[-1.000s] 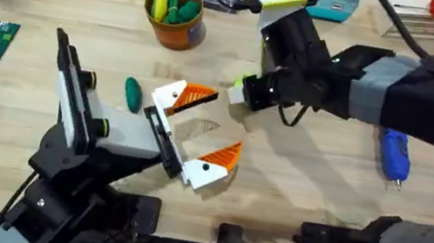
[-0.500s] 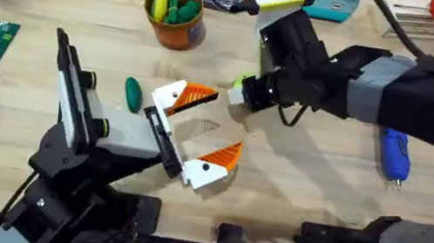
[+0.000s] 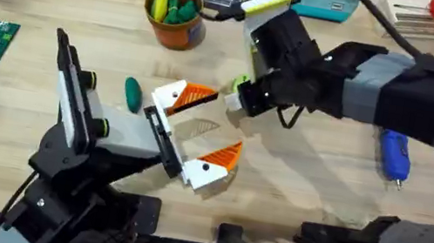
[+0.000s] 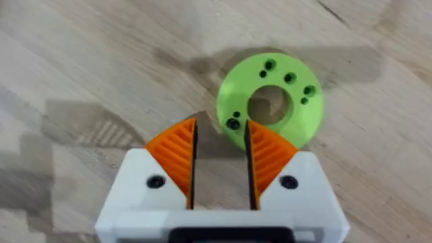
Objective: Pick up the gripper from the table and insert it into the empty holder that is missing its gripper. Then pick up a screw, insert it into the mounting hole, and use the screwdriver to tighten it. Finally, clean up the table by picking up the vegetable and placing it into the bucket.
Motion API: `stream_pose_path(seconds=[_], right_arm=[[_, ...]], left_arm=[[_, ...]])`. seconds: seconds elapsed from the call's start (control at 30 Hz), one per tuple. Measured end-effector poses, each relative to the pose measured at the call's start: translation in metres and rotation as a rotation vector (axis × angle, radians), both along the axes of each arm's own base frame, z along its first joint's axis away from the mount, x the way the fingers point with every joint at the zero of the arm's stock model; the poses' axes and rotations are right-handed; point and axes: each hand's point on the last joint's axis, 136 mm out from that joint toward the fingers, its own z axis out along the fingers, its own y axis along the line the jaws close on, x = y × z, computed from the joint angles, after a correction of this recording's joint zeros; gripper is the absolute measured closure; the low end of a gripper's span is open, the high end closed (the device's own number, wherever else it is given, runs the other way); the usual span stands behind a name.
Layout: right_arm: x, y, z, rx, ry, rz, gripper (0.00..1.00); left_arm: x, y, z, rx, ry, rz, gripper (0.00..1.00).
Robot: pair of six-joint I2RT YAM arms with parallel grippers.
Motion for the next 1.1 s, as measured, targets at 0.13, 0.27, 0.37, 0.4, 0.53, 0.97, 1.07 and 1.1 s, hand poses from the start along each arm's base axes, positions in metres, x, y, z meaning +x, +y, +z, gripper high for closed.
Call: stream_pose_path(seconds=[0.13, 0.27, 0.37, 0.4, 0.53, 0.97, 1.07, 1.1], right_arm=[[-0.0031, 0.0045, -0.0024, -0.021, 0.003, 0.026, 0.600], [0.0003, 0.0055, -0.0072, -0.040, 0.012, 0.023, 0.600], [0.0042, 0.0087, -0.0062, -0.040, 0.007, 0.023, 0.600], [0.0049, 0.0094, -0.0065, -0.042, 0.008, 0.024, 0.601], [0.0052, 0.0085, -0.0070, -0.053, 0.012, 0.024, 0.673], [0.0022, 0.0029, -0.0079, -0.082, 0.026, 0.022, 0.830], [0.0032, 0.0017, -0.0078, -0.088, 0.021, 0.018, 0.830], [0.0034, 0.0012, -0.0078, -0.091, 0.020, 0.017, 0.830]], left_arm=[[0.0000, 0.0000, 0.0001, 0.000, 0.000, 0.000, 0.011], [0.0000, 0.0000, 0.0000, 0.000, 0.000, 0.000, 0.011], [0.0000, 0.0000, 0.0000, 0.000, 0.000, 0.000, 0.011], [0.0000, 0.0000, -0.0001, 0.000, 0.000, 0.000, 0.011], [0.0000, 0.0000, 0.0000, 0.000, 0.000, 0.000, 0.011], [0.0000, 0.0000, 0.0000, 0.000, 0.000, 0.000, 0.011], [0.0000, 0.0000, 0.0000, 0.000, 0.000, 0.000, 0.011], [0.0000, 0.0000, 0.0000, 0.000, 0.000, 0.000, 0.011]])
